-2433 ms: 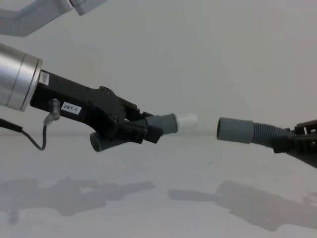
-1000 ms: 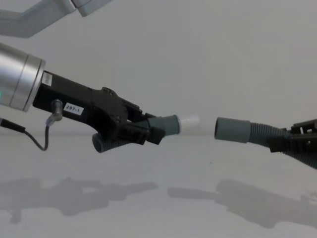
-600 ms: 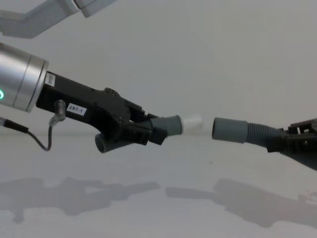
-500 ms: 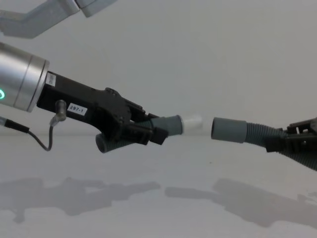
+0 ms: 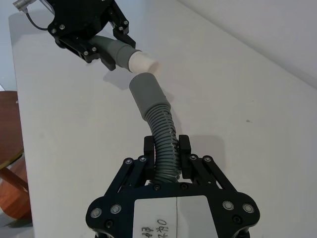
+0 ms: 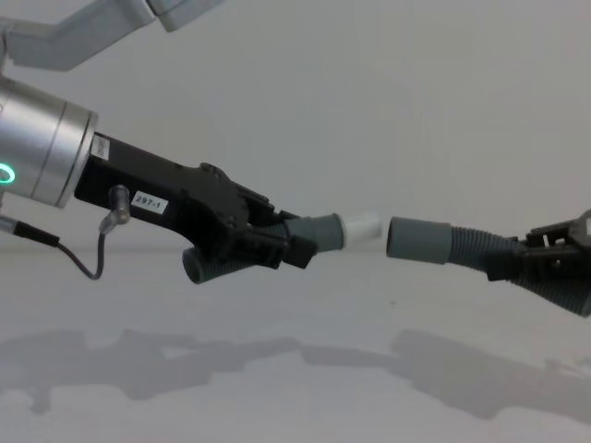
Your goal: Use both hands to pick up one end of the pipe from the table, align the ends, and insert them.
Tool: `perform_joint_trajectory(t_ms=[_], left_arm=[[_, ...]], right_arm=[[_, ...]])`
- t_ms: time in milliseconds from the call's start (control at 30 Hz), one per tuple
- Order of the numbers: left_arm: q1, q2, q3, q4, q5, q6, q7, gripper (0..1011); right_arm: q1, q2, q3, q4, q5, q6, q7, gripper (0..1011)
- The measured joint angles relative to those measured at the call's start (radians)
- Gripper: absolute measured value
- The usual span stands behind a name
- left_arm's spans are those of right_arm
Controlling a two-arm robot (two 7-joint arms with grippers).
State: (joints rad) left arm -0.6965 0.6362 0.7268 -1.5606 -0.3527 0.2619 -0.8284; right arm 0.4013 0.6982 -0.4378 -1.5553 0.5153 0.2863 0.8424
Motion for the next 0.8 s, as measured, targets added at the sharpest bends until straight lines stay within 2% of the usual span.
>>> perform_joint_trajectory(t_ms=[800], left_arm=[[-0.020,-0.001,0.023,0.013,-0.021,0.012,-0.001,353]], right_arm=[[0.034,-0.012,-0.028,0.024,0.010,0.016,-0.020,276]])
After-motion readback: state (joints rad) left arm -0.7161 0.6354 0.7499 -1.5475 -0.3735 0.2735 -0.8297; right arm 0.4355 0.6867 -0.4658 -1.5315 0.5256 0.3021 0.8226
